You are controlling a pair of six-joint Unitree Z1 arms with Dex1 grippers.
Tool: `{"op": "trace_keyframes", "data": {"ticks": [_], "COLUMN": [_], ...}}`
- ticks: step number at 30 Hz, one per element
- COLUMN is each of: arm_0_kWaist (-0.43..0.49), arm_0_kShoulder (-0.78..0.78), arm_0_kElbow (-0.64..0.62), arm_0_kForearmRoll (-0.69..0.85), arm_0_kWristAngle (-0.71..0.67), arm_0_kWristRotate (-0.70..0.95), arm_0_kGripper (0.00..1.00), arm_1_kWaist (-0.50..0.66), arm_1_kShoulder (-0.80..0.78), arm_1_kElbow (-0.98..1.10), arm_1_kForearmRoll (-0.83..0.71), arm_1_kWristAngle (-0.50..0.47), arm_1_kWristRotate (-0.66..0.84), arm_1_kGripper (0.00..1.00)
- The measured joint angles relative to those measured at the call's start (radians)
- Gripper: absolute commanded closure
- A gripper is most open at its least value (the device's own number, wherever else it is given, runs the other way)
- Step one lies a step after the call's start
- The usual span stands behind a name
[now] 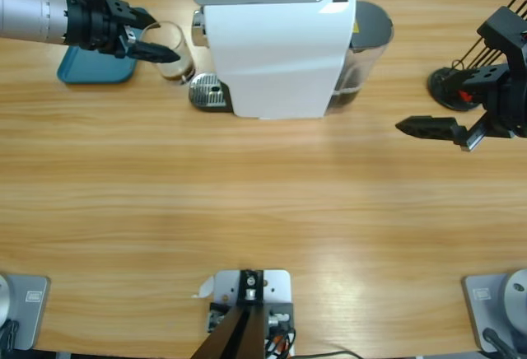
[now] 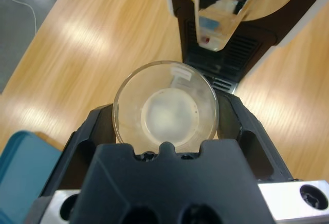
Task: Pour coffee
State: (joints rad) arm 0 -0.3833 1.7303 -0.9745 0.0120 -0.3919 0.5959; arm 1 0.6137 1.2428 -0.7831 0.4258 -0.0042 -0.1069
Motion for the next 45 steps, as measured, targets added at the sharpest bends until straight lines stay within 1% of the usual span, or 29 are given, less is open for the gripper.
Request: {"op": "trace_keyframes", "data": {"ticks": [3,11,14,19,28,31,37,38,40,41,42,45], "arm_0_kWaist": [0.042,0.199,0.251,0.330,0.344,0.343,0.330,0.328,0.326,0.325,0.325,0.323], "arm_0_kShoulder": [-0.012,-0.027,-0.027,-0.011,0.103,0.138,0.185,0.189,0.194,0.194,0.196,0.201], "arm_0_kElbow": [0.008,0.011,0.011,-0.013,-0.109,-0.134,-0.138,-0.138,-0.141,-0.143,-0.145,-0.153], "arm_0_kForearmRoll": [0.005,0.005,0.005,0.004,0.004,0.004,0.004,0.004,0.004,0.004,0.004,0.004], "arm_0_kWristAngle": [0.019,0.121,0.160,0.181,0.293,0.302,0.302,0.302,0.302,0.302,0.302,0.302], "arm_0_kWristRotate": [-0.019,-0.135,-0.150,-0.205,-0.317,-0.341,-0.342,-0.342,-0.342,-0.342,-0.342,-0.343], "arm_0_kGripper": [1.000,1.000,1.000,1.000,1.000,1.000,1.000,0.937,0.242,0.082,0.018,0.009], "arm_1_kWaist": [0.000,0.000,0.000,0.000,0.000,0.000,0.000,0.000,0.000,0.000,0.000,0.000], "arm_1_kShoulder": [0.000,0.000,0.000,0.000,0.000,0.000,0.000,0.000,0.000,0.000,0.000,0.000], "arm_1_kElbow": [0.000,0.000,0.000,0.000,0.003,0.004,0.004,0.004,0.004,0.004,0.004,0.004], "arm_1_kForearmRoll": [0.000,0.000,-0.001,-0.004,-0.013,-0.013,-0.013,-0.013,-0.013,-0.013,-0.013,-0.013], "arm_1_kWristAngle": [0.000,0.000,0.000,0.000,0.000,0.000,0.000,0.000,0.000,0.000,0.000,0.000], "arm_1_kWristRotate": [0.000,0.000,0.000,0.000,0.000,0.000,0.000,0.000,0.000,0.000,0.000,0.000], "arm_1_kGripper": [0.000,0.000,0.000,0.000,0.000,0.000,0.000,0.000,0.000,0.000,0.000,0.000]}}
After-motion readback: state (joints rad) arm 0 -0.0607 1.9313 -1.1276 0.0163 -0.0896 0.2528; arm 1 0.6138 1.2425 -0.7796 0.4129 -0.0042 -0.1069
